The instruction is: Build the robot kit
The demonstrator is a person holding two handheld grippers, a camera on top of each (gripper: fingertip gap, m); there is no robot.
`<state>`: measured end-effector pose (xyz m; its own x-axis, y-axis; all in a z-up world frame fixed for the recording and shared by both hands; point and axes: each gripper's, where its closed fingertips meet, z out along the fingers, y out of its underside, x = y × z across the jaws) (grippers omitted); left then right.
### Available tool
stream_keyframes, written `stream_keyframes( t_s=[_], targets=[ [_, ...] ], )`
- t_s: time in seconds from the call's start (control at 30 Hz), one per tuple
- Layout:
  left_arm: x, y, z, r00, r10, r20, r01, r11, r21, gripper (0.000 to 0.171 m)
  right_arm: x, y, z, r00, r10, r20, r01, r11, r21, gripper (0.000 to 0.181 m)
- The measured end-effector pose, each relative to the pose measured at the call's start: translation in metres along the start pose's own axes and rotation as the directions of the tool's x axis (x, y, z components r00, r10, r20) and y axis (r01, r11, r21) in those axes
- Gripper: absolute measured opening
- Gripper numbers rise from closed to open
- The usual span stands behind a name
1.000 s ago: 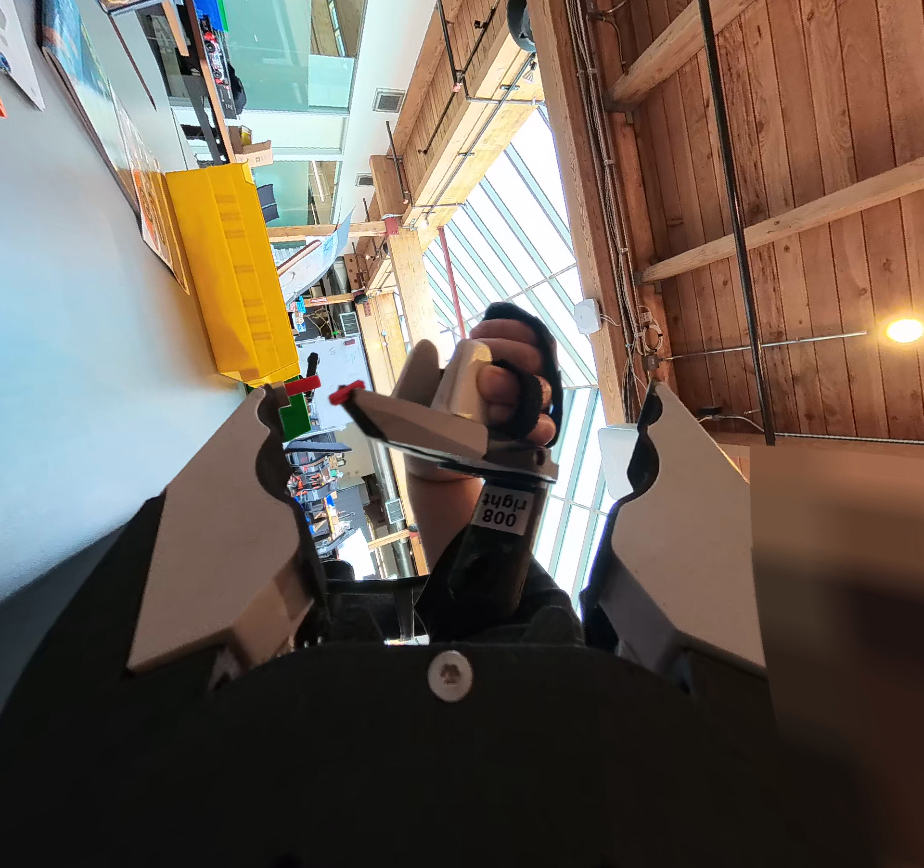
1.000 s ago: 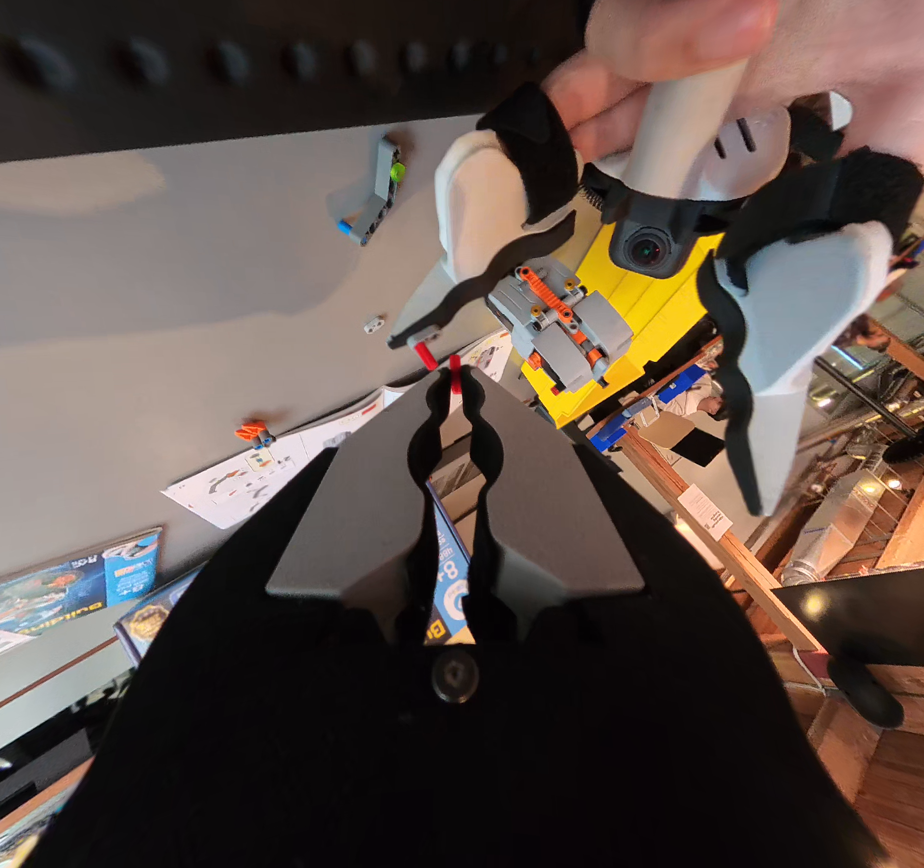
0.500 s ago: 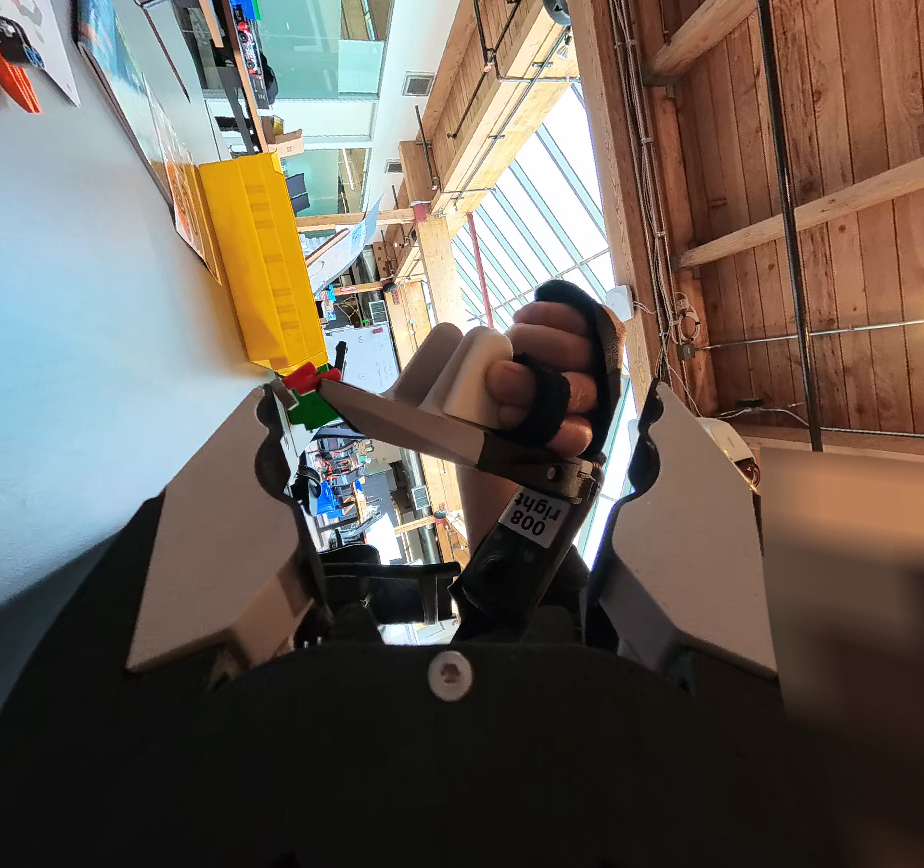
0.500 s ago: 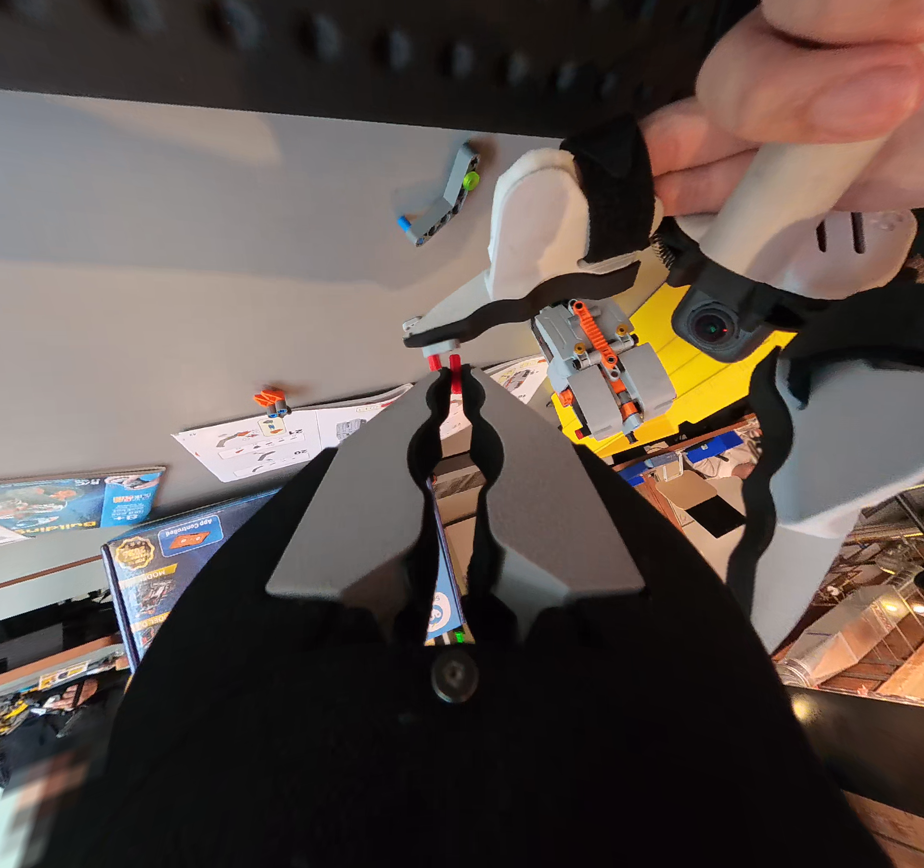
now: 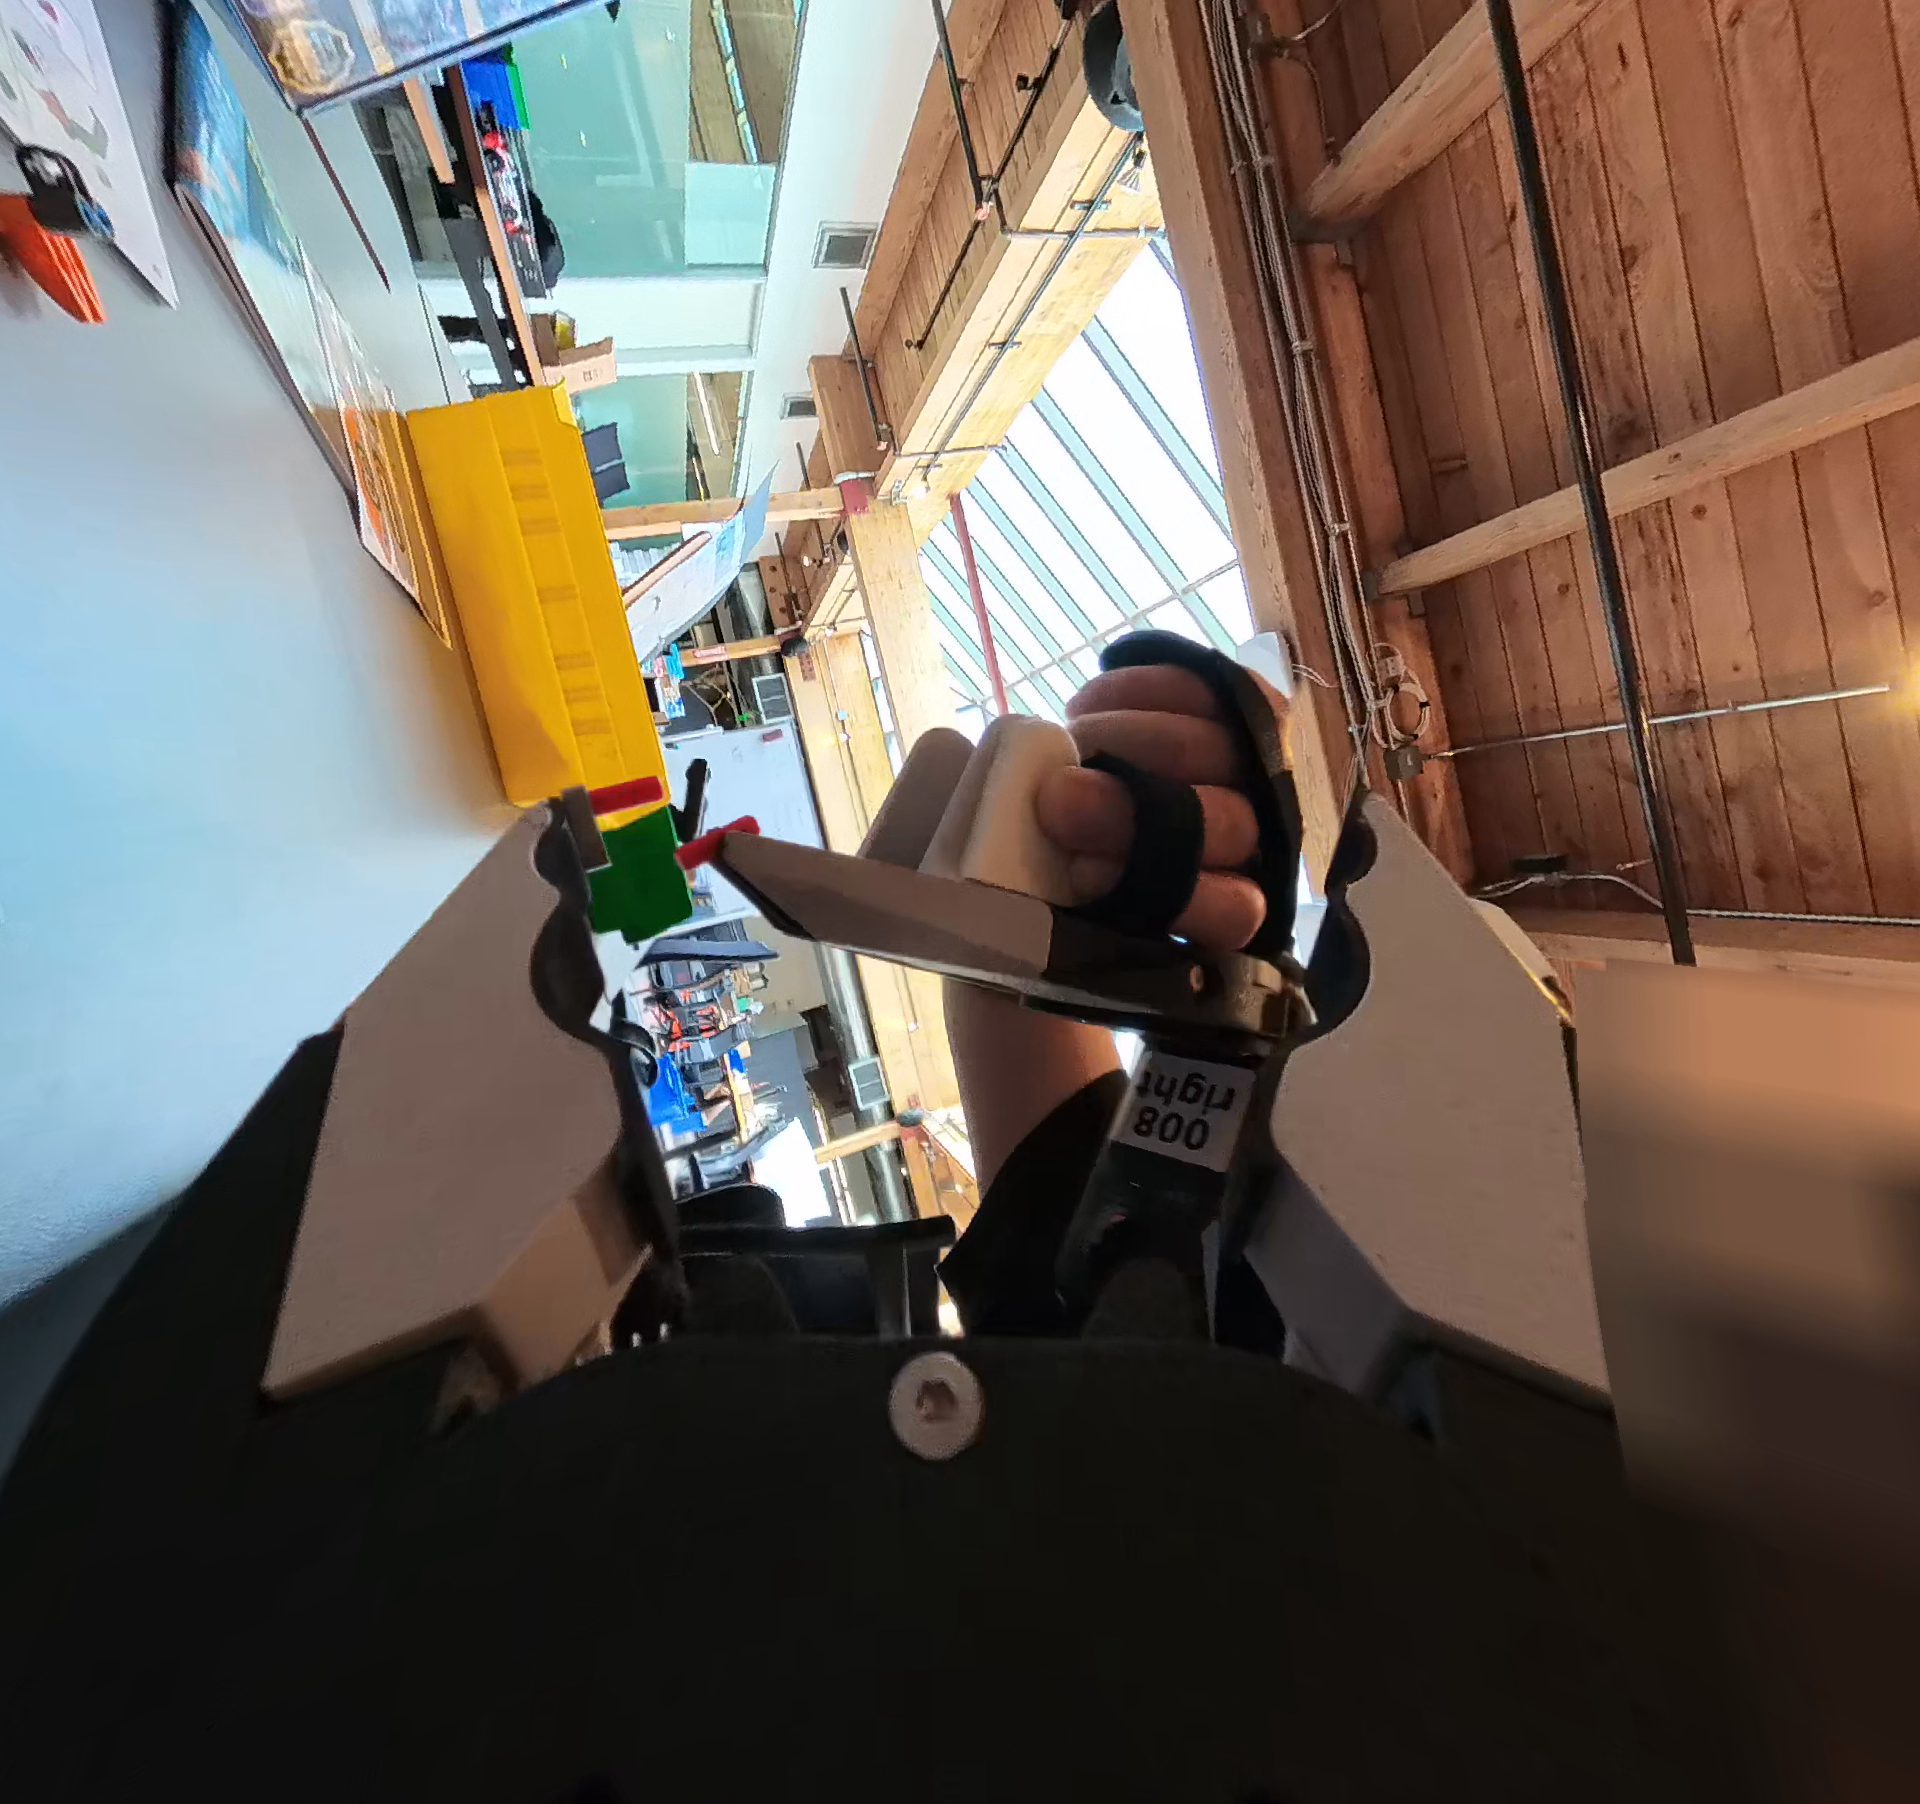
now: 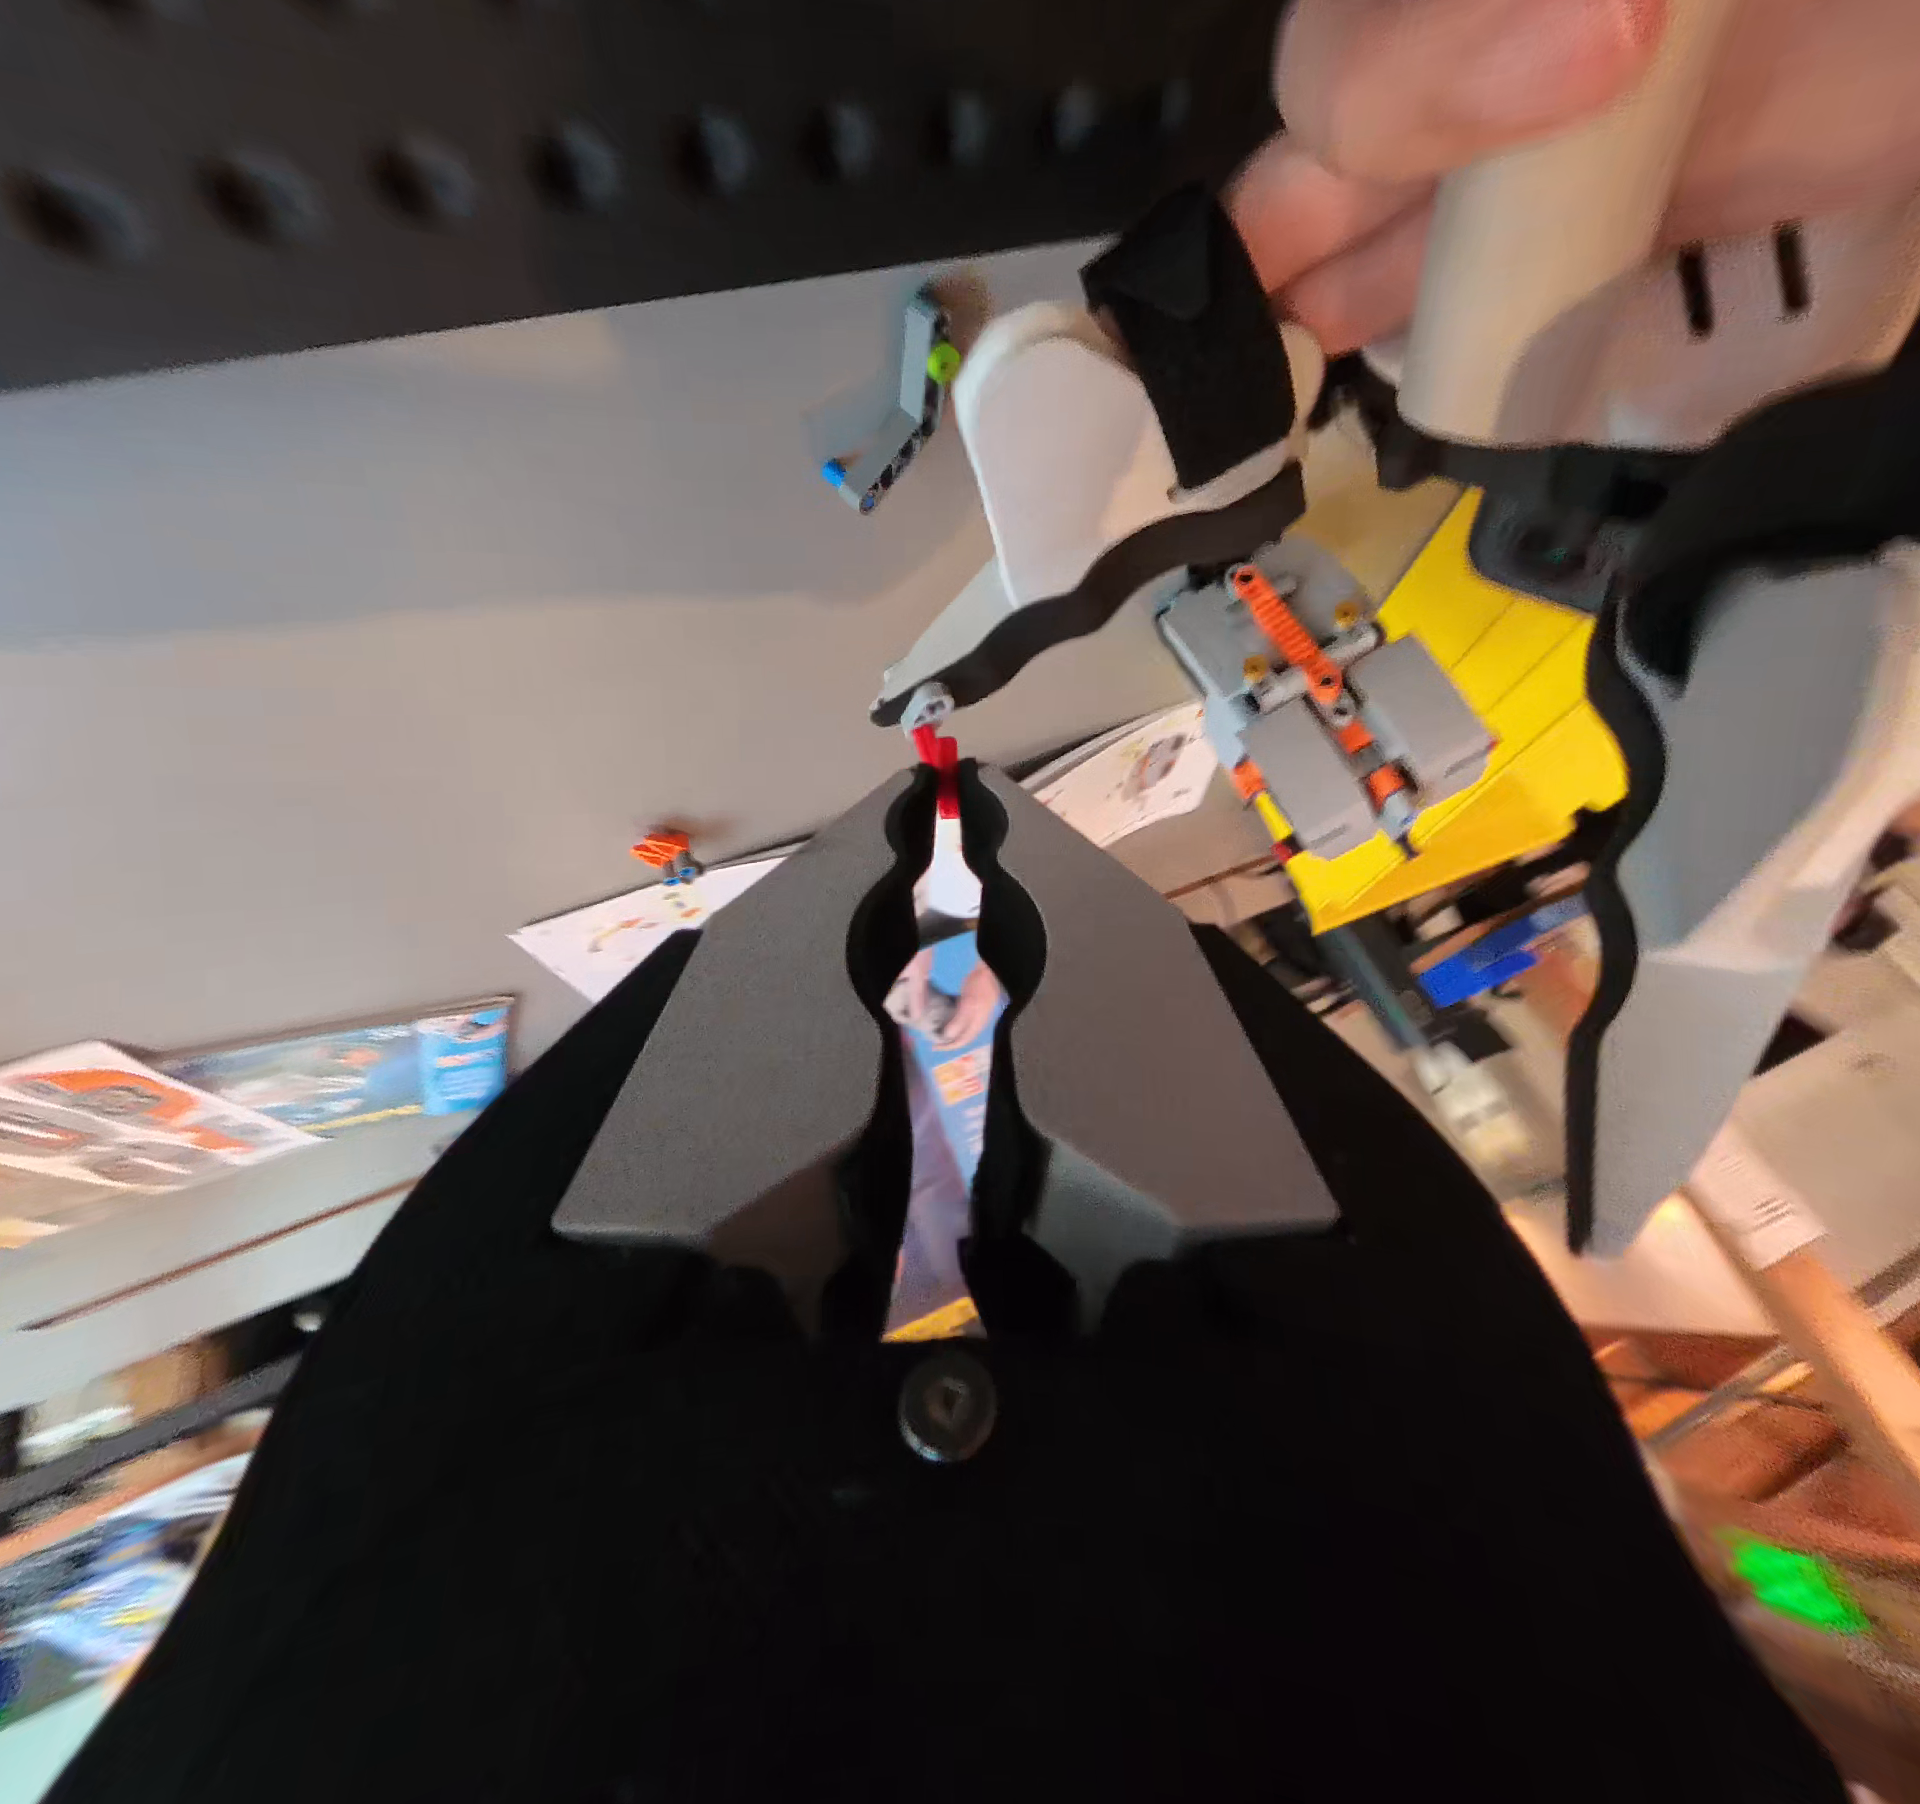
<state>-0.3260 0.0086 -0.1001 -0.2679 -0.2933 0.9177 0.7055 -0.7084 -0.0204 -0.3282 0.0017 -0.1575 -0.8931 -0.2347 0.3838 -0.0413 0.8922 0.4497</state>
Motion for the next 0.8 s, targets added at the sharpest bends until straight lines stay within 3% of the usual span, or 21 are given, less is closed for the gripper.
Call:
stream_keyframes(
  t_s=[0.2, 0.3, 0.43, 0.53, 0.67, 0.8],
  targets=[
    [0.003, -0.006, 0.002, 0.998, 0.067, 0.000, -0.067, 0.996, 0.064, 0.140, -0.011, 0.001, -0.001, 0.926, 0.309, 0.216, -0.330, 0.941, 0.070, 0.004],
    [0.007, -0.010, 0.002, 0.994, 0.108, -0.001, -0.107, 0.990, 0.093, 0.143, -0.014, 0.001, -0.006, 0.788, 0.484, 0.380, -0.554, 0.827, 0.095, 0.004],
    [0.016, -0.017, 0.000, 0.984, 0.174, -0.030, -0.168, 0.974, 0.150, 0.145, -0.004, 0.002, -0.014, 0.502, 0.658, 0.561, -0.839, 0.528, 0.131, 0.004],
    [0.018, -0.019, -0.001, 0.968, 0.250, -0.028, -0.242, 0.956, 0.169, 0.147, 0.000, 0.013, -0.014, 0.280, 0.722, 0.632, -0.953, 0.291, 0.089, 0.004],
    [0.022, -0.021, -0.006, 0.929, 0.369, -0.030, -0.354, 0.908, 0.225, 0.149, -0.001, 0.020, -0.013, -0.045, 0.717, 0.695, -0.999, -0.020, -0.043, 0.003],
    [0.022, -0.015, -0.005, 0.911, 0.410, -0.043, -0.388, 0.888, 0.247, 0.150, 0.005, 0.021, -0.014, -0.290, 0.628, 0.722, -0.956, -0.229, -0.184, 0.003]
  ],
)
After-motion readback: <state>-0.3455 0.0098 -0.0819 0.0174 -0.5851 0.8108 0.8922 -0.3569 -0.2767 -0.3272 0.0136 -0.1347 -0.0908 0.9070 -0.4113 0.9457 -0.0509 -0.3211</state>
